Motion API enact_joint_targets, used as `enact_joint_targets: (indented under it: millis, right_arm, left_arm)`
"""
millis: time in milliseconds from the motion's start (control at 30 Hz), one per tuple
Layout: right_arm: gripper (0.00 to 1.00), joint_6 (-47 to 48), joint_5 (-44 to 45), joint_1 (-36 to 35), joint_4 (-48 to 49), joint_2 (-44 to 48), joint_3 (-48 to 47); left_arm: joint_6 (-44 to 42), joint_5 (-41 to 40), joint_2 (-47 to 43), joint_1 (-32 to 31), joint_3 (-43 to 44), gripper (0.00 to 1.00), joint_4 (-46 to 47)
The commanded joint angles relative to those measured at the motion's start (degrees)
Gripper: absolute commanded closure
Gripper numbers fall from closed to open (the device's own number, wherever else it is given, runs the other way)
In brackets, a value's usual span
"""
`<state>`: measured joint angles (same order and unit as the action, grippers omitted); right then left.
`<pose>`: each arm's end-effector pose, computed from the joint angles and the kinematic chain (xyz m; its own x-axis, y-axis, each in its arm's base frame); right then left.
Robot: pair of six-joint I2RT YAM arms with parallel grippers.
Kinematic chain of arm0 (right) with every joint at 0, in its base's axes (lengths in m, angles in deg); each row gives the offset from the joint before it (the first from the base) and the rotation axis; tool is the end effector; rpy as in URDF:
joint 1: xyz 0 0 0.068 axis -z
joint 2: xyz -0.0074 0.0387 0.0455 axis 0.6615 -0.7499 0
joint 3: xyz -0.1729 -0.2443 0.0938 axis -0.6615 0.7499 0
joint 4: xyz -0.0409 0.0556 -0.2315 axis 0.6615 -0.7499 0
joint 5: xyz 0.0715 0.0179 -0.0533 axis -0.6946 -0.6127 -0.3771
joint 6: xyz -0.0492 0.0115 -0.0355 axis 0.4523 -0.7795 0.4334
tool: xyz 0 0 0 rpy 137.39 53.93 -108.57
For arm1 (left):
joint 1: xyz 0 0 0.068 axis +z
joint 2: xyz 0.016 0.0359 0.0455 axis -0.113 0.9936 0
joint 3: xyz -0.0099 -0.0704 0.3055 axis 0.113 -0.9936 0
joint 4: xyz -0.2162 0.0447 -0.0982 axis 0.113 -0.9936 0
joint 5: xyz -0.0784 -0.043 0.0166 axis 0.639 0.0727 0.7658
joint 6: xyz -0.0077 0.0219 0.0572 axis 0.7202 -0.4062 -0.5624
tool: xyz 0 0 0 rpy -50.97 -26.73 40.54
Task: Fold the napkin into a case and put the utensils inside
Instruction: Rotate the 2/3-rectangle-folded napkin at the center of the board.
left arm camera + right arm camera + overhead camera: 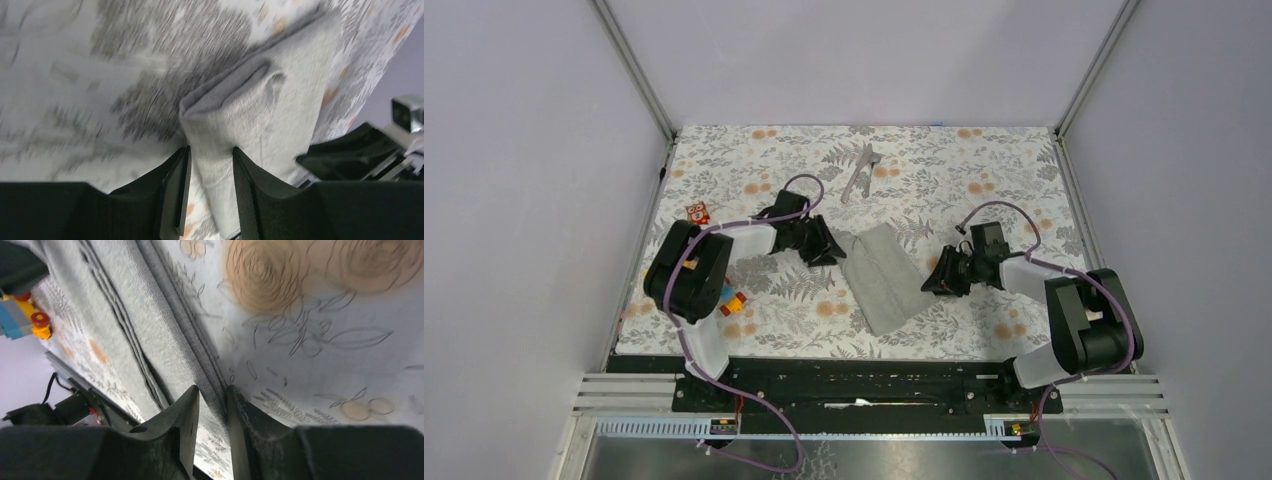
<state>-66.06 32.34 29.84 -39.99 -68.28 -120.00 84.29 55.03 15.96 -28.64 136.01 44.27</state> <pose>0.2391 0.0725 0.1851 -0.9268 0.2131 -0.3092 -0.0268 0.7837 0.6205 0.3093 -0.1480 0.1840 -0.9290 -0.3585 -0.0914 -0.2116 0.7175 -0.6637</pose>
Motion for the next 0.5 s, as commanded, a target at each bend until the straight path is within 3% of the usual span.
enact_joint_targets:
  millis: [0,133,200,267,367,467]
  right_arm:
    - [0.66,-7.6,-1.3,-2.3,8.4,2.9,7.7]
    - [0.67,-16.9,0.7,-9.2,14.1,9.1,13.0]
    - [0.63,-17.5,2.1,-11.7,12.0,13.0,12.9]
    - [0.50,-13.9,6.8,-11.5,3.7,16.4,10.1]
    - [0.29,-6.9,20.0,-10.3,-10.4,20.2,4.0]
    - [0.08,-5.0,24.7,-5.0,-16.6,23.3,0.9]
  left_arm:
    - [-2.0,-4.8,7.0,-1.0,8.4,0.58,0.4]
    - [-6.1,-8.4,10.5,-2.4,16.2,0.58,-5.6]
    - [-7.6,-13.3,8.2,-2.5,17.2,0.56,-9.2]
    - [-8.5,-18.7,3.4,-2.5,14.9,0.41,-12.6]
    - [-8.9,-23.0,-5.8,-3.4,9.1,0.28,-16.7]
    - [-6.4,-25.0,-14.2,-9.9,5.1,0.14,-20.6]
